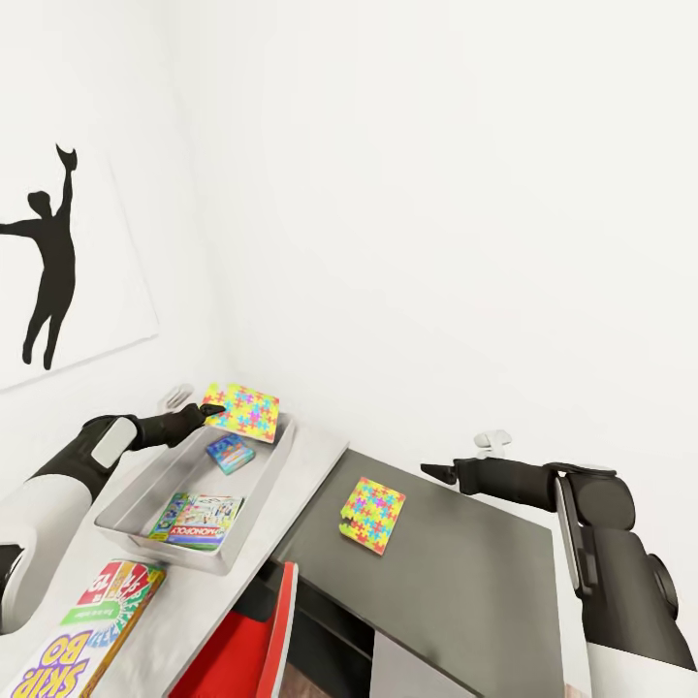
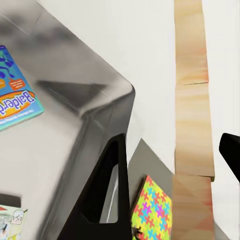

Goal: Put all the toys in the child's room - the three board games (two on the bed and one on the table), the two jigsaw puzzles on the table, and the tennis ball on the table - inside the toy box on the table in the child's room.

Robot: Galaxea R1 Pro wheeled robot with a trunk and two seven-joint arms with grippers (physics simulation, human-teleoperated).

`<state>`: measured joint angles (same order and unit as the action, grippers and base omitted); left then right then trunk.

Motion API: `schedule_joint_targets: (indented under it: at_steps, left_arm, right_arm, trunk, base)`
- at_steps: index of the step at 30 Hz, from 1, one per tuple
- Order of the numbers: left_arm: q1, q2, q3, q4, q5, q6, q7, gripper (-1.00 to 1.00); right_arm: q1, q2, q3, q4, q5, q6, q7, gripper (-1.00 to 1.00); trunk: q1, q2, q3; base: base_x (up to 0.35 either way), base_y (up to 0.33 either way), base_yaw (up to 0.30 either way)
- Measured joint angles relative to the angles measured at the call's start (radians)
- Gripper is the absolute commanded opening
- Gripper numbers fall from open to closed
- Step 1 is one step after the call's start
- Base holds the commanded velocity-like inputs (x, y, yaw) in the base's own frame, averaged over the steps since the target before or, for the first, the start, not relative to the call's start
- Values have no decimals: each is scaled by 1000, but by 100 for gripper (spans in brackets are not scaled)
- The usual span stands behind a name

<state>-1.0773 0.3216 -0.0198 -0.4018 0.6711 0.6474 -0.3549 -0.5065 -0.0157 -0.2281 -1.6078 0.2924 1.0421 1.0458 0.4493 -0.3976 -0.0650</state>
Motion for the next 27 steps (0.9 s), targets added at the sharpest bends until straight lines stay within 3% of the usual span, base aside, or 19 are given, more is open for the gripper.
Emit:
schedule_joint_targets:
  at_steps: [10, 27]
  left_arm:
    - [10, 10, 2, 1, -3, -1, -50, -100]
    - [14, 26, 3, 2, -3, -1, -59, -100]
  right_arm:
    - [0, 0, 0, 0, -1, 0, 0, 100]
    - [0, -2, 0, 0, -1, 0, 0, 100]
  trunk:
    - [0, 0, 0]
    - [0, 0, 0]
  base:
    - [0, 0, 0]
    - [0, 0, 0]
